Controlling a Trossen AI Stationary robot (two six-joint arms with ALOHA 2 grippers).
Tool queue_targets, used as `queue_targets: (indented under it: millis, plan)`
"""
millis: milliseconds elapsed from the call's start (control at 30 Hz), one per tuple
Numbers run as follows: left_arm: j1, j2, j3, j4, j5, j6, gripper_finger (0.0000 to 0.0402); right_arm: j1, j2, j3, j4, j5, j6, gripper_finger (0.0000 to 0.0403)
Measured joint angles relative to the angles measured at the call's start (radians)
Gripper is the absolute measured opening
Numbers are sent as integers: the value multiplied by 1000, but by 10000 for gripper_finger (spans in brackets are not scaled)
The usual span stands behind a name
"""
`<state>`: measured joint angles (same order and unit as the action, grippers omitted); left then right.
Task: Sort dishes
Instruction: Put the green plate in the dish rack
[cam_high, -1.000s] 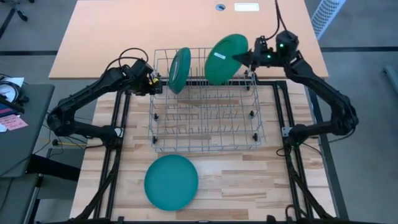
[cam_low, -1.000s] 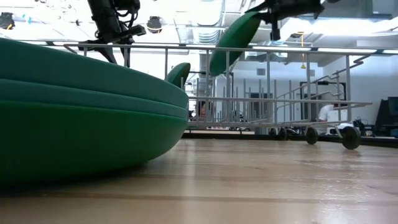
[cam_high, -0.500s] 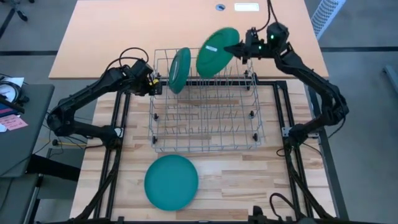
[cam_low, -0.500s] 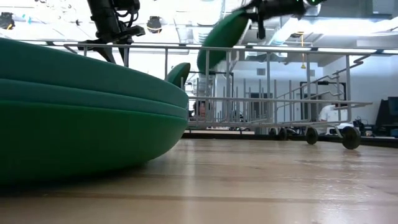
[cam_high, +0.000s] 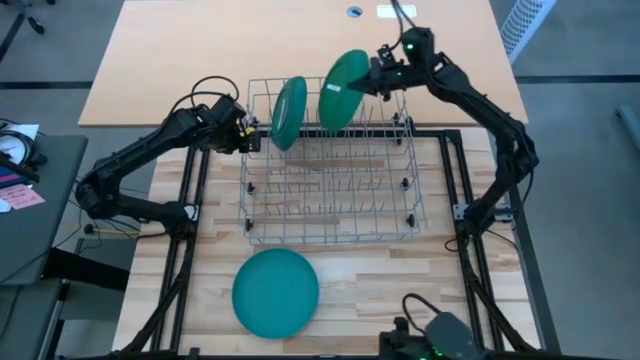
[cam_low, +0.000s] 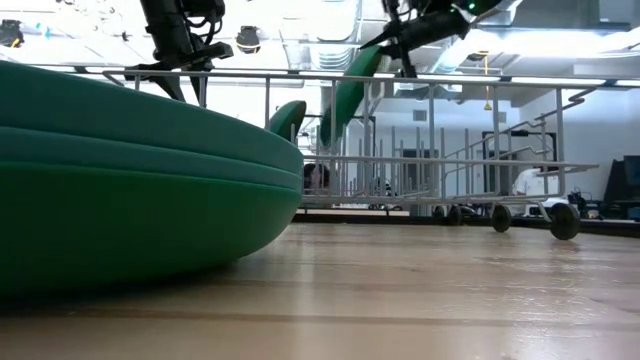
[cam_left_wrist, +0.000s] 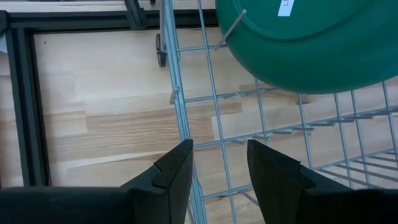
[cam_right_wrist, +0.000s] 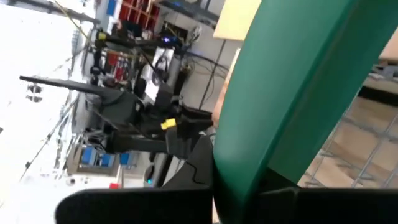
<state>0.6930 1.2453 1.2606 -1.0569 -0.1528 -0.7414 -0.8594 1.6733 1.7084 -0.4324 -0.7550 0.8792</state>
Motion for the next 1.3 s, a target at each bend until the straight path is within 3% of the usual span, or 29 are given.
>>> queue_targets:
  millis: [333, 833, 1067, 1300]
  plan:
    - [0, 0, 0, 0, -16, 23, 147, 50, 17, 0, -9, 93, -70, 15]
    - [0, 0, 0, 2, -31, 27, 147, 51, 16, -49, -6, 134, -105, 15]
    - [0, 0, 0, 2, -31, 27, 147, 73, 17, -50, 72, 146, -44, 15]
    - [0, 0, 0, 2, -46, 31, 147, 100, 18, -50, 23, 197, -83, 15]
